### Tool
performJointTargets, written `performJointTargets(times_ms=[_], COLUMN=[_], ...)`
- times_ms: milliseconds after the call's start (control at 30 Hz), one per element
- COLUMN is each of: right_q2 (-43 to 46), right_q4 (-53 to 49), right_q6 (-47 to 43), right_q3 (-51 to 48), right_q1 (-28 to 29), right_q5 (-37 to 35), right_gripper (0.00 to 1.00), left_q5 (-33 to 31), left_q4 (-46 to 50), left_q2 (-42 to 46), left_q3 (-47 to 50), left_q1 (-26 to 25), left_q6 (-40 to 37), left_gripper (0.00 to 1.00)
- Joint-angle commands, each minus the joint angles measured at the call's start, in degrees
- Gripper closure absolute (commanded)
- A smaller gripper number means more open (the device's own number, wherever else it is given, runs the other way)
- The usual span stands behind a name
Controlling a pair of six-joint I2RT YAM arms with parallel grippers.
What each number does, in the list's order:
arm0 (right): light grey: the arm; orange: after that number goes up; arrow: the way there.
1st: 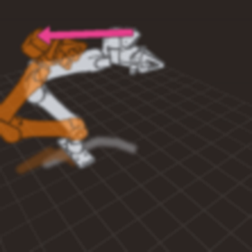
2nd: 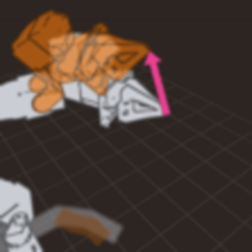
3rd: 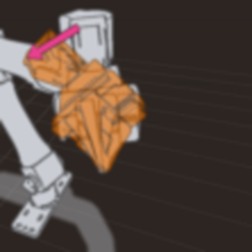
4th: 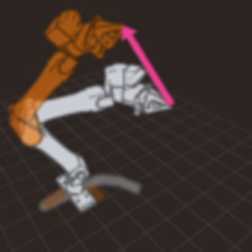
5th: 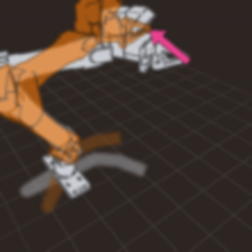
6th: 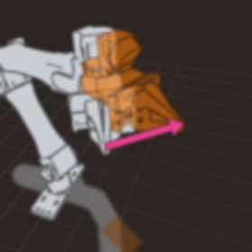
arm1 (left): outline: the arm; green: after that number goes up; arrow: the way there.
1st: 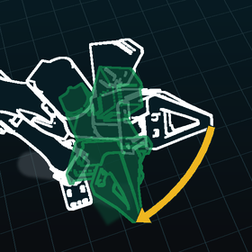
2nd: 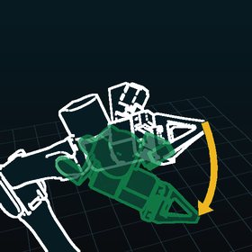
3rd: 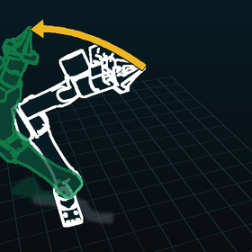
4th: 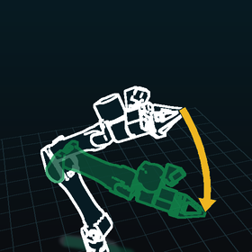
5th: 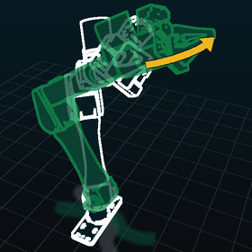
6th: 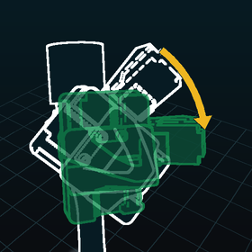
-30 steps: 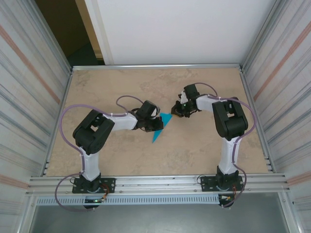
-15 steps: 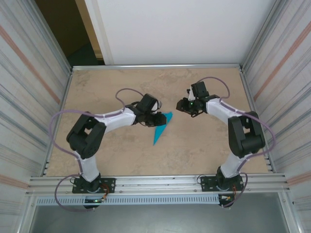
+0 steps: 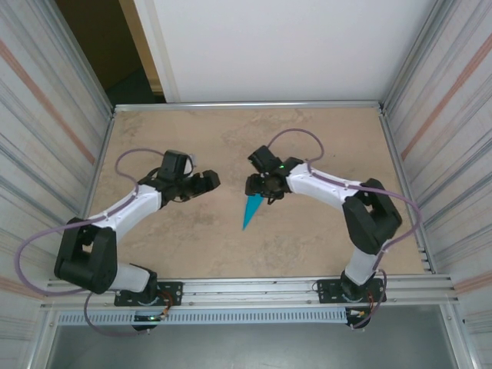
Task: Fold a paper plane with a square sheet of paper (pick it up from the middle)
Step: Turn over a paper plane at the center of the table.
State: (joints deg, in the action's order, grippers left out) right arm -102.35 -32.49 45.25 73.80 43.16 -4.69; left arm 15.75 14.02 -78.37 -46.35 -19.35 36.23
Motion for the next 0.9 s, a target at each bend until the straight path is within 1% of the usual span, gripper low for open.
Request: performJointTargets(times_ms=[0, 133, 233, 300, 400, 567, 700, 867], right_q2=[-4.3, -7.9, -9.6, -10.9, -13.1, -13.0, -11.9, -10.5], right_q4=[-9.2, -13.3, -13.9, -14.2, -16.6, -19.4, -19.6, -18.8], right_q6=[7.6, 12.1, 13.8, 14.1, 14.7, 17.4, 18.8, 19.7], right_q3=[5.9, 9.9, 11.2, 11.7, 13.7, 14.1, 12.8, 11.0], right_q1=[2.4, 3.3, 3.4, 3.3, 3.0, 3.0, 3.0, 3.0], right_q5=[-9.5, -12.2, -10.9, -9.2, -6.9, -8.7, -9.6, -10.6], right_gripper=[0.32, 0.33, 0.35, 0.36, 0.43, 0.47, 0.56, 0.73], left_q5=[-2.8, -2.9, -1.9, -0.4, 0.5, 1.0, 1.5, 1.5], left_q4=[2.3, 3.2, 4.2, 3.0, 1.3, 1.4, 0.9, 0.8], left_q2=[4.1, 5.0, 4.9, 4.9, 4.5, 3.4, 2.6, 2.4], left_q3=[1.3, 1.6, 1.1, 1.8, 2.4, 2.3, 2.1, 1.9], left_q1=[2.0, 3.2, 3.4, 3.3, 3.3, 3.3, 3.3, 3.3], left_q6=[-3.5, -5.5, -6.3, -5.8, -5.1, -5.0, -4.7, -4.4], left_gripper=[0.09, 0.06, 0.05, 0.04, 0.04, 0.03, 0.03, 0.03])
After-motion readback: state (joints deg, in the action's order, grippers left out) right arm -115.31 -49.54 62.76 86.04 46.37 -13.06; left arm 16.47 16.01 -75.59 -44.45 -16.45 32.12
